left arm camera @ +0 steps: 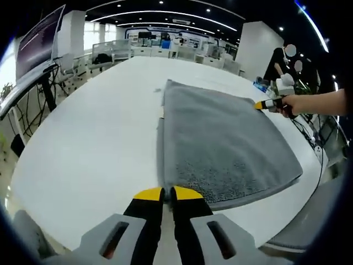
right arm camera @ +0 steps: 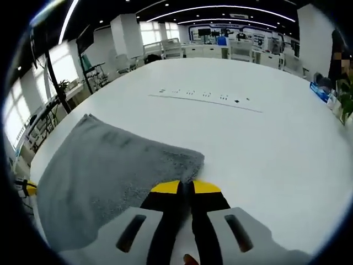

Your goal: Fold the towel on the table until its edges align and the towel forms a compact rectangular stack.

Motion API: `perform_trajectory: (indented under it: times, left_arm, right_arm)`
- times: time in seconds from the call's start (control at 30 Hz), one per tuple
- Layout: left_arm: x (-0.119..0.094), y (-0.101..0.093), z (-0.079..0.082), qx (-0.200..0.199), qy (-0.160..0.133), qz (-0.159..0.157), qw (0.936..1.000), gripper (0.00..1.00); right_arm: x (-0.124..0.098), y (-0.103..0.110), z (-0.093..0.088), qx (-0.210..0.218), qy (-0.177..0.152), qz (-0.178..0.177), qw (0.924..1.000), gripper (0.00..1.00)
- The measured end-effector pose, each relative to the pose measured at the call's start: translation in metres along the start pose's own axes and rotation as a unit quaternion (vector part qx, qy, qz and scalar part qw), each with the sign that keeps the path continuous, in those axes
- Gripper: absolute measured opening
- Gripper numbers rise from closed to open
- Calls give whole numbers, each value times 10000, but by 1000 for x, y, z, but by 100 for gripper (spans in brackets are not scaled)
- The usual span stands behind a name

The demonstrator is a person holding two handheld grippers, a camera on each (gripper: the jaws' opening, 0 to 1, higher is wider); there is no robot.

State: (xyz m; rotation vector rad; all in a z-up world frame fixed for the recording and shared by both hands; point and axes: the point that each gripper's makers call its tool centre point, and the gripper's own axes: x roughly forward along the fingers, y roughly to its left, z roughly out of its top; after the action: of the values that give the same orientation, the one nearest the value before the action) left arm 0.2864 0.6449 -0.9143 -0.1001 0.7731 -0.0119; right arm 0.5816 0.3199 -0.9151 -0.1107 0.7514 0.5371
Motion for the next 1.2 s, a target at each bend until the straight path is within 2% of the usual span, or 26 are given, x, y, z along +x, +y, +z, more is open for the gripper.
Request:
perform_trajectory:
  times: [0.17,0.23,0.43,0.47,0.6,0.67,0.8,0.9,0.97,1.1,1.2]
  left_arm:
    - [-1,-22,-2,250,117,-174,9995,6]
    - [-2,-37,-5,295,231,-307,9988,6]
    - [-2,-68,-13,870,494,-520,9936,6]
    - [-2,-76,-14,876,514,-565,9932,6]
    - [-3,-88,-18,884,562,-714,9919,6]
    - [-4,-105,-21,983,644,-835,9896,6]
    - [-8,-124,-23,1109,752,-908,9868,6]
    - [-9,-134,-24,1240,837,-916,9845,6]
    - [-10,-143,-26,1350,932,-973,9816,6]
    - [-14,-161,-31,1663,1039,-1048,9750,6]
    - [-16,-170,-33,1692,1136,-1142,9723,6]
  right_arm:
    - [-9,-20,-9,194,-80,-20,9998,4]
    - [-16,-28,-13,175,-81,-72,9998,4]
    - [-38,-55,-29,157,-3,-200,9997,4]
    - [-40,-59,-31,140,-1,-209,9997,4]
    - [-53,-77,-42,123,0,-242,9996,4]
    - [-62,-86,-49,228,-27,-254,9994,4]
    - [-74,-105,-59,345,-23,-267,9990,4]
    - [-89,-106,-67,406,-29,-228,9989,4]
    - [-97,-115,-72,400,-26,-248,9989,4]
    - [-102,-127,-75,327,5,-270,9991,4]
    - [-106,-132,-73,256,15,-289,9993,4]
